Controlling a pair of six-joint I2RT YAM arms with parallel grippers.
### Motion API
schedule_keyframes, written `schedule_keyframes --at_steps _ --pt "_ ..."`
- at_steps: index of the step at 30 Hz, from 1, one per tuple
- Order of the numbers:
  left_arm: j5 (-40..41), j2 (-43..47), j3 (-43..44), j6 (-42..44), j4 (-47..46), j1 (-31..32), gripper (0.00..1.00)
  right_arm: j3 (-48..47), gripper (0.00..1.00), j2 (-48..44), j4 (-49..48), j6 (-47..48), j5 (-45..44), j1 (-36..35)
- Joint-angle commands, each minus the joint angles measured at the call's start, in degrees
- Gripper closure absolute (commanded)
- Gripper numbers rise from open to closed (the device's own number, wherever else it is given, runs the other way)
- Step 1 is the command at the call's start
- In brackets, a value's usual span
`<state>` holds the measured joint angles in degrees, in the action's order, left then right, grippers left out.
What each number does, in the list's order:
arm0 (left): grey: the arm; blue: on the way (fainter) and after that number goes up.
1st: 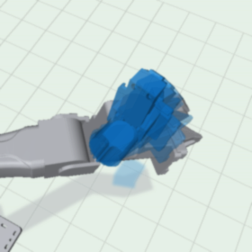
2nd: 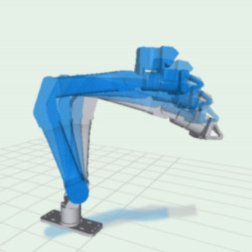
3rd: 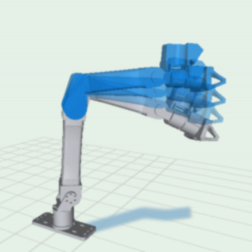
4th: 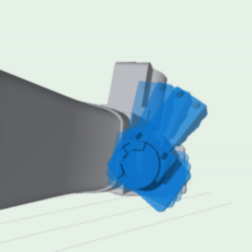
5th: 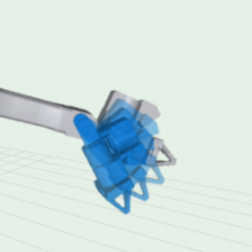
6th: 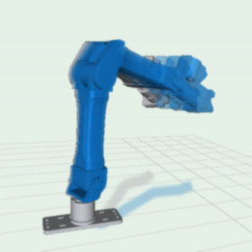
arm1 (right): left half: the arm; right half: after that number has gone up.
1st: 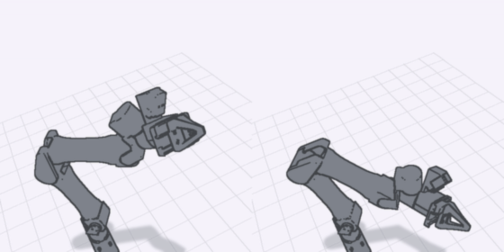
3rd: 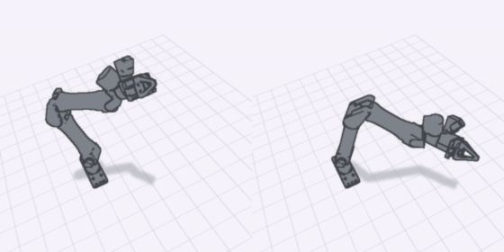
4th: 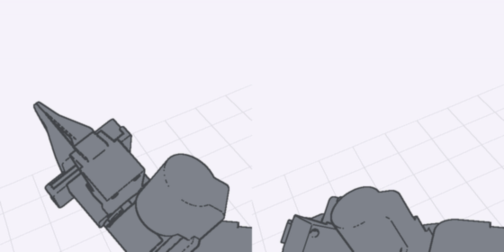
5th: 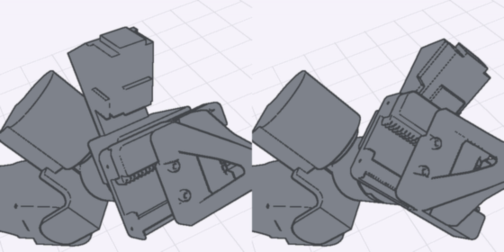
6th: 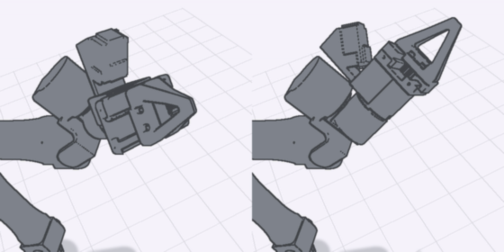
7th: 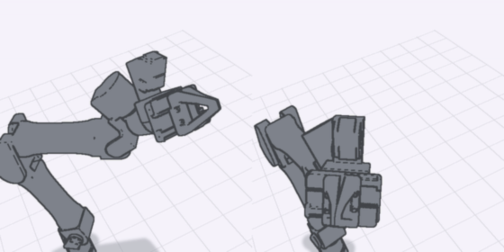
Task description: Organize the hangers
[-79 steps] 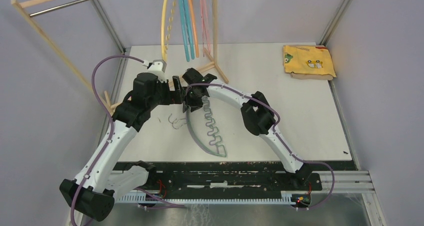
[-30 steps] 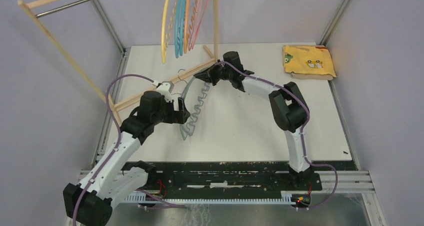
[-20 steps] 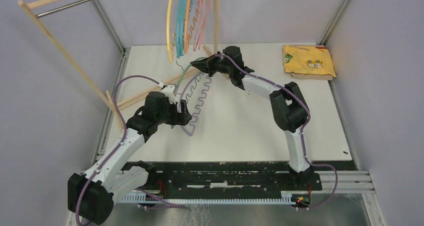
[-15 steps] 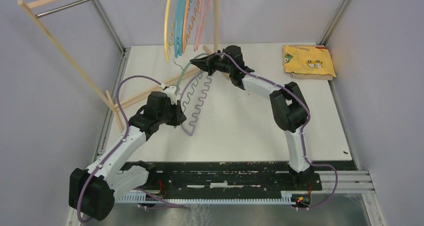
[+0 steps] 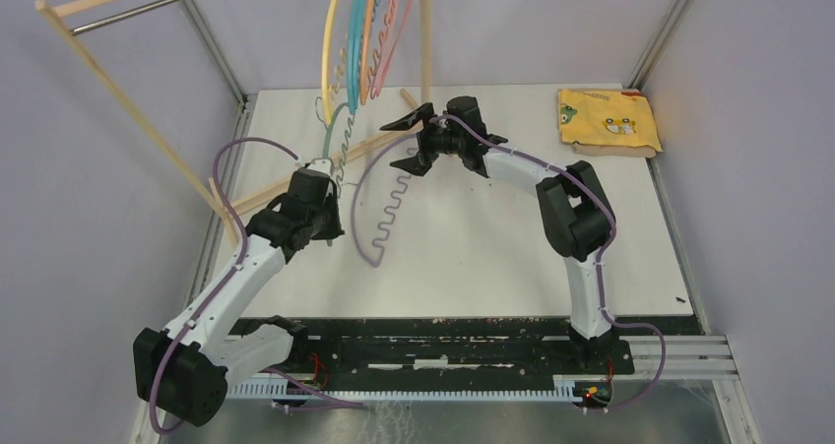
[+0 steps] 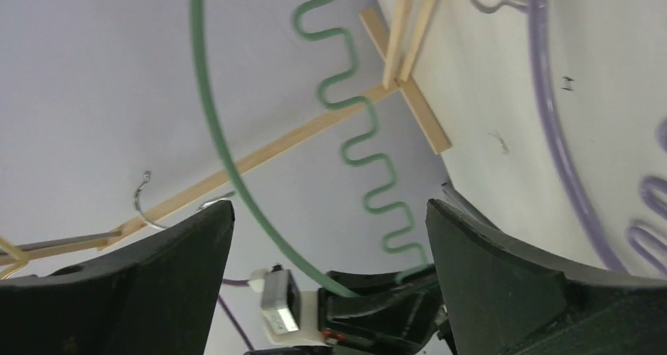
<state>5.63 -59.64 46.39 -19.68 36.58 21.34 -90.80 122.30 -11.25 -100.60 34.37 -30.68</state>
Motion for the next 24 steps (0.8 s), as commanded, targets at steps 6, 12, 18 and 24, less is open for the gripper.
schedule_keyframes --at_steps 6,12,18,24 --pt "25.30 6.18 12.54 -8.14 4.46 -0.26 0.97 -1.19 0.00 -7.85 25.16 26.22 0.98 2.29" --pt "32.58 9.59 16.73 -2.54 -3.63 -0.31 0.97 -0.38 0.00 -7.87 35.45 37.46 -1.14 2.38" --pt "34.21 3.55 25.01 7.36 -9.37 -0.27 0.97 -1.62 0.00 -8.95 41.99 46.36 -6.66 2.54" --pt "30.91 -4.13 30.89 11.68 -10.50 -0.28 0.97 -3.95 0.00 -9.43 47.78 53.04 -11.06 2.57"
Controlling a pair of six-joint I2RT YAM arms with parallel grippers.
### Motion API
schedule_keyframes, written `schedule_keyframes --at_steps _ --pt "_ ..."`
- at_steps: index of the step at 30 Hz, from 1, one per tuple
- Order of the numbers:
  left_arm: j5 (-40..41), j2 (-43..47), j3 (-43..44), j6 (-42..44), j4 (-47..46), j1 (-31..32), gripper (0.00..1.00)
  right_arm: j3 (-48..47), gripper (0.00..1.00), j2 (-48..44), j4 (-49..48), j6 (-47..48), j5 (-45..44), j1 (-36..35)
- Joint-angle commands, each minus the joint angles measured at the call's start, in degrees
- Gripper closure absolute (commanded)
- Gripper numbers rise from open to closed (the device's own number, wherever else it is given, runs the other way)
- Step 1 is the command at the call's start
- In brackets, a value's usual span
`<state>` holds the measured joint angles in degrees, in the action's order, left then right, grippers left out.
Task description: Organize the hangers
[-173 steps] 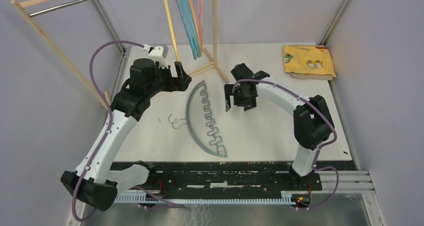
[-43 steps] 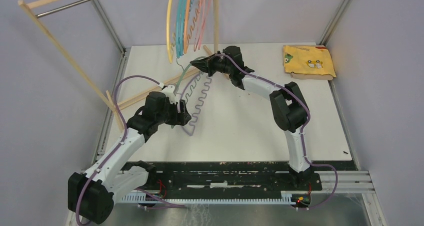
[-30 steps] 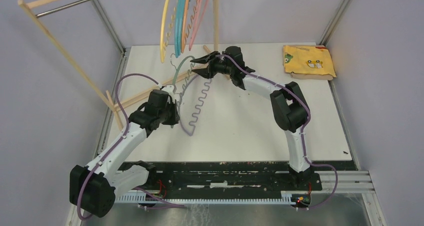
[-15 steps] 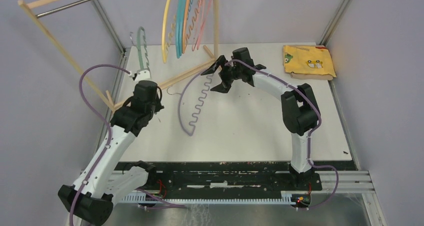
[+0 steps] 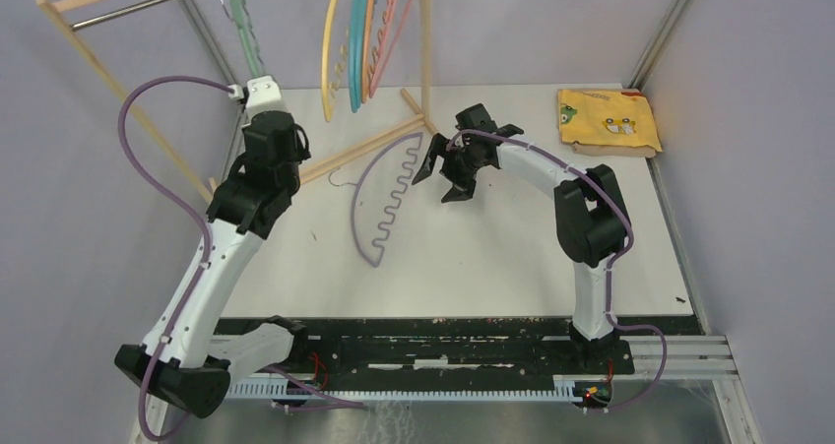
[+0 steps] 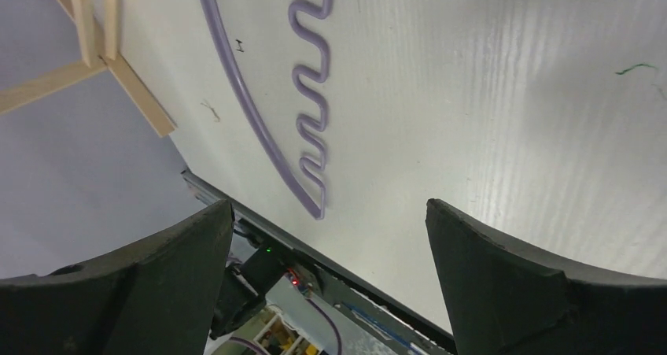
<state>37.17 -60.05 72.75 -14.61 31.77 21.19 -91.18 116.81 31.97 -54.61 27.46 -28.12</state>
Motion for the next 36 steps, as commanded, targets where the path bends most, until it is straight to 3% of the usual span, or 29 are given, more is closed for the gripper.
schedule_keyframes --at_steps 1,18,36 --pt "-1.29 -4.87 5.22 6.69 -5.49 -0.10 0.97 -3.43 0.00 -4.04 4.79 7.27 -4.31 0.00" --pt "-3.93 -13.06 10.85 6.32 -6.65 -1.23 0.97 -1.02 0.00 -3.66 2.57 7.11 -1.79 1.81" --pt "-14.29 -21.77 19.91 5.36 -1.80 -5.51 0.97 1.77 0.00 -4.26 0.18 6.18 0.73 4.26"
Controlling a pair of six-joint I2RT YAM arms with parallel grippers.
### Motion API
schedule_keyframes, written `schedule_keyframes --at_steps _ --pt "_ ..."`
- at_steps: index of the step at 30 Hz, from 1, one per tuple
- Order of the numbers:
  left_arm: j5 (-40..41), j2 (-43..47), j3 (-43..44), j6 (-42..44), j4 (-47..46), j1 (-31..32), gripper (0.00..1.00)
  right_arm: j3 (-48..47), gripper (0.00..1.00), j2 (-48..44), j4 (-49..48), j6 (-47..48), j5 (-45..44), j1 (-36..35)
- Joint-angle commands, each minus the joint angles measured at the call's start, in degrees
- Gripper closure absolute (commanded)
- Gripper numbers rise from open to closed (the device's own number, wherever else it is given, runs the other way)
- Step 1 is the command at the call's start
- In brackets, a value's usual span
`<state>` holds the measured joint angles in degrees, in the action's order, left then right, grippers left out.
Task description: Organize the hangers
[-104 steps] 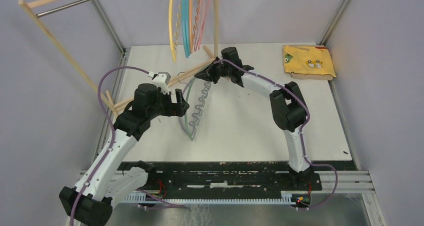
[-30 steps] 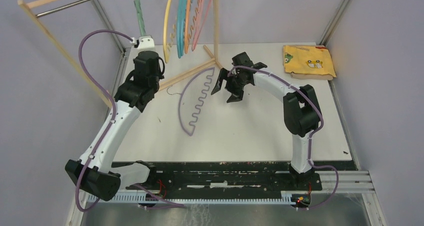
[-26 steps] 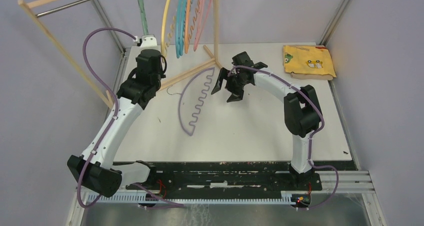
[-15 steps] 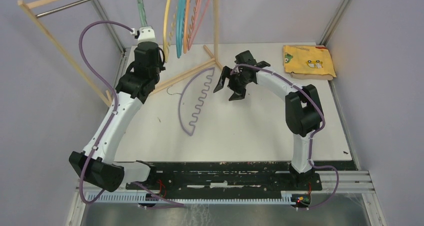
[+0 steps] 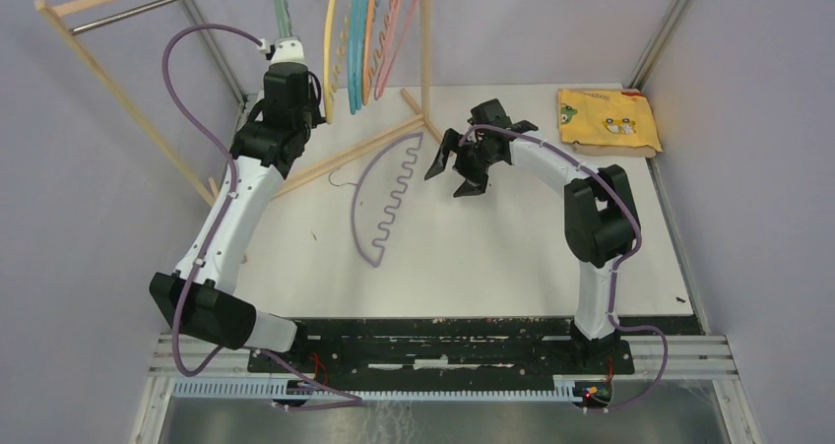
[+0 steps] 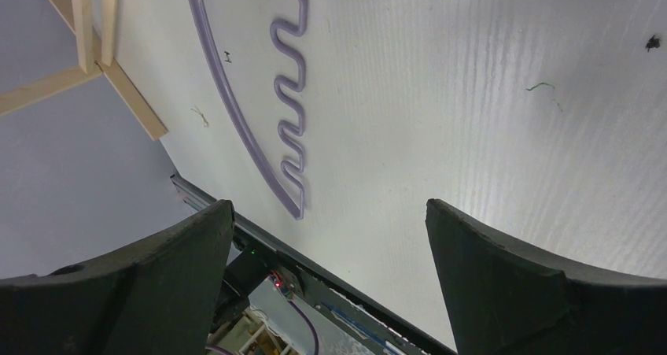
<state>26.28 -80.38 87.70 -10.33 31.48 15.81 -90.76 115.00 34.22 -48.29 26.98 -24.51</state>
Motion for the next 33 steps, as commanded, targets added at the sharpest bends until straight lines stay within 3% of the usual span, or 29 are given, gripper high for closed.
schedule_keyframes --at_steps 1,15,17,21,23,27,33 --pt "-4.94 -2.16 5.30 1.04 -1.02 -0.16 0.97 1.65 0.00 -2.56 -2.25 -0.18 1.23 0.73" --pt "-20.13 -5.74 6.30 5.14 1.75 -0.23 0.96 2.69 0.00 -2.41 -3.19 -0.90 1.47 1.49" --pt "-22.33 -5.97 6.44 5.63 1.57 -0.22 0.84 2.51 0.00 -2.41 -3.07 -0.72 1.54 1.49" --pt "-26.72 -4.25 4.14 5.08 -0.39 -0.28 0.39 1.49 0.00 -3.47 -0.48 1.25 0.27 1.49" --pt "-29.32 -2.00 1.80 4.80 -1.86 -0.25 0.26 2.26 0.00 -5.03 0.22 2.45 -2.00 1.32" --pt "-34.59 2.14 -3.15 5.02 -3.78 -0.40 0.15 3.09 0.00 -6.16 0.90 3.95 -2.53 1.33" --pt "-38.92 8.99 -11.66 5.01 -5.36 -0.45 0.11 3.18 0.00 -6.70 1.19 4.70 -3.11 0.59"
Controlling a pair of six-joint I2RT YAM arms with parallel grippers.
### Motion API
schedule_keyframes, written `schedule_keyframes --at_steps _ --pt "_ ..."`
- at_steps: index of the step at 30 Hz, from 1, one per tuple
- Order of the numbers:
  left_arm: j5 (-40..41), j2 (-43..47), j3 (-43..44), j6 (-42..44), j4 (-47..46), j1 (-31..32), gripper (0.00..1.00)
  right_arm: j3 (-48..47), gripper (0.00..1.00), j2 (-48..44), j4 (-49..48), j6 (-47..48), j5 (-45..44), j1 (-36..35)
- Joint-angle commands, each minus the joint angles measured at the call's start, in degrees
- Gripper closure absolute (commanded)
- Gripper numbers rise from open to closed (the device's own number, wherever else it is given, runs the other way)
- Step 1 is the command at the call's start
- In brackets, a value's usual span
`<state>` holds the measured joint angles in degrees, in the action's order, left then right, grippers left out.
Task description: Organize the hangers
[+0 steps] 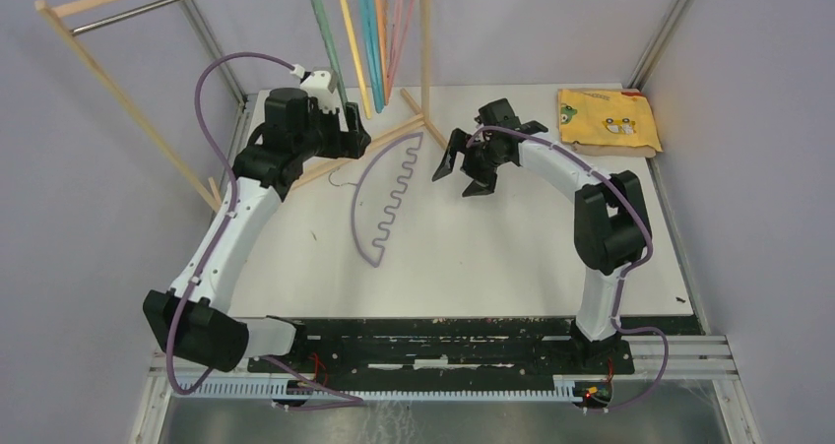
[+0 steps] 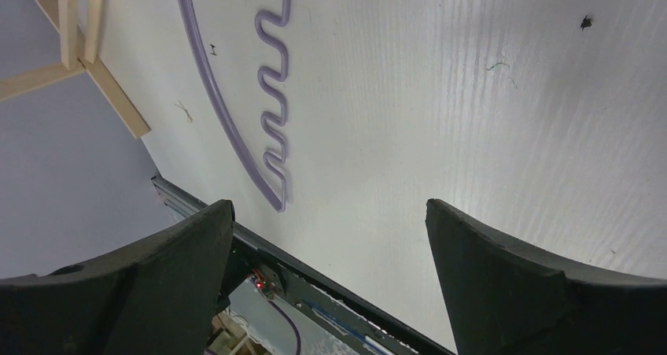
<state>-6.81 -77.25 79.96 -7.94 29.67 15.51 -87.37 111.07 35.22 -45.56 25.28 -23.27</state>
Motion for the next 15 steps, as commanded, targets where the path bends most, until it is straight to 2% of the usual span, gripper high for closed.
schedule_keyframes --at_steps 1,8,15 --pt "-6.21 7.15 -5.94 2.63 -3.65 -0.13 0.11 -0.76 0.00 -2.66 0.78 2.41 -1.86 -1.06" --pt "-2.22 12.96 -14.26 1.78 -1.96 -0.21 0.11 -5.11 0.00 -0.35 3.48 4.36 -3.92 -5.58" --pt "4.76 18.32 -21.52 -3.06 0.59 -0.30 0.12 -19.71 0.06 8.87 8.01 7.57 -7.36 -17.32"
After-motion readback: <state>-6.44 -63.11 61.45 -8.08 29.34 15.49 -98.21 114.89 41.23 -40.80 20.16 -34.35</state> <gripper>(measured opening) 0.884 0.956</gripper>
